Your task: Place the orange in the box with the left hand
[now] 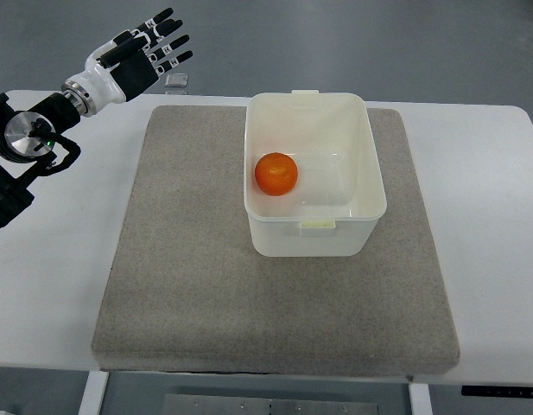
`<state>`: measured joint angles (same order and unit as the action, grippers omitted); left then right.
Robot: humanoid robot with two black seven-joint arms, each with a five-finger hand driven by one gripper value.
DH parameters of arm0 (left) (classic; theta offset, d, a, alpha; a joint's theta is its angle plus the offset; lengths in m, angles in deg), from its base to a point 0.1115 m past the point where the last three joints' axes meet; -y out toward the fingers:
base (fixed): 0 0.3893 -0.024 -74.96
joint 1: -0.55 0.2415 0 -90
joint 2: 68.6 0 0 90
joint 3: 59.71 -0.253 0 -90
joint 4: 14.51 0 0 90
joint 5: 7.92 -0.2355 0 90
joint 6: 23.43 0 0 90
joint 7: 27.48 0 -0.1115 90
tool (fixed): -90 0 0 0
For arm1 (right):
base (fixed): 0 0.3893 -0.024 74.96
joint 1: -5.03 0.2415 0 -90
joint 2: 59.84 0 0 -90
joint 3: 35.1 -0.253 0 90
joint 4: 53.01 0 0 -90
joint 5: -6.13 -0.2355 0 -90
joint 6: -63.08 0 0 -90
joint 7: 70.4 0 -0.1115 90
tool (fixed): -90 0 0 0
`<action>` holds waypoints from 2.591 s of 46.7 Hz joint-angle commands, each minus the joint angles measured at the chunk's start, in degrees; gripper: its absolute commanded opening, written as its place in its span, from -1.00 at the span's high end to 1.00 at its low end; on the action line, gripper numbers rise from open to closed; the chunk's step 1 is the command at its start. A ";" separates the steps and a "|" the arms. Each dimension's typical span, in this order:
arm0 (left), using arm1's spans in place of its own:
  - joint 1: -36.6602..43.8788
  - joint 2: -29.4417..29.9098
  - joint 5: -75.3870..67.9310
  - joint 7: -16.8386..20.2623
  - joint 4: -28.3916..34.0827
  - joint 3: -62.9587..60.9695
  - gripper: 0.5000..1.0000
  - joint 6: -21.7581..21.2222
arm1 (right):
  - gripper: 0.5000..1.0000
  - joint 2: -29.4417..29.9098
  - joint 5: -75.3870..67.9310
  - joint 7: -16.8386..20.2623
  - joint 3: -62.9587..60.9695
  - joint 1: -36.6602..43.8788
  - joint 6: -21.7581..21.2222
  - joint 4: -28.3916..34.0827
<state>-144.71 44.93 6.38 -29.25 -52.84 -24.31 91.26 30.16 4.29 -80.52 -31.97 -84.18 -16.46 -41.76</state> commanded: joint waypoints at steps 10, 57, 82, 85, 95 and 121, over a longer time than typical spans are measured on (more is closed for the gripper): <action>0.94 1.08 -0.41 0.46 0.00 1.25 -0.98 1.77 | -0.70 0.00 0.00 0.02 0.04 0.00 0.00 0.00; 3.05 0.64 -0.68 0.99 4.13 1.95 -0.98 8.27 | -0.70 0.00 0.00 0.02 0.04 0.00 0.00 0.00; 3.05 0.73 -0.68 0.99 4.40 2.04 -0.98 8.18 | -0.70 0.00 0.00 0.02 0.04 0.00 -0.09 0.00; 2.96 0.73 -0.68 0.99 4.31 2.04 -0.98 8.18 | -0.70 0.00 -0.09 0.02 0.04 0.00 -0.09 0.00; 3.05 0.64 -0.77 0.99 4.31 1.78 -0.98 8.18 | -0.70 0.00 0.00 0.02 -0.14 0.00 -0.09 0.00; 2.88 0.55 -0.77 0.99 4.22 1.69 -0.98 8.27 | -0.70 0.00 -0.18 -0.07 -0.31 0.00 0.00 0.35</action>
<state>-141.80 45.48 5.60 -28.30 -48.62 -22.60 99.51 30.16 4.15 -80.57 -32.20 -84.18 -16.56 -41.41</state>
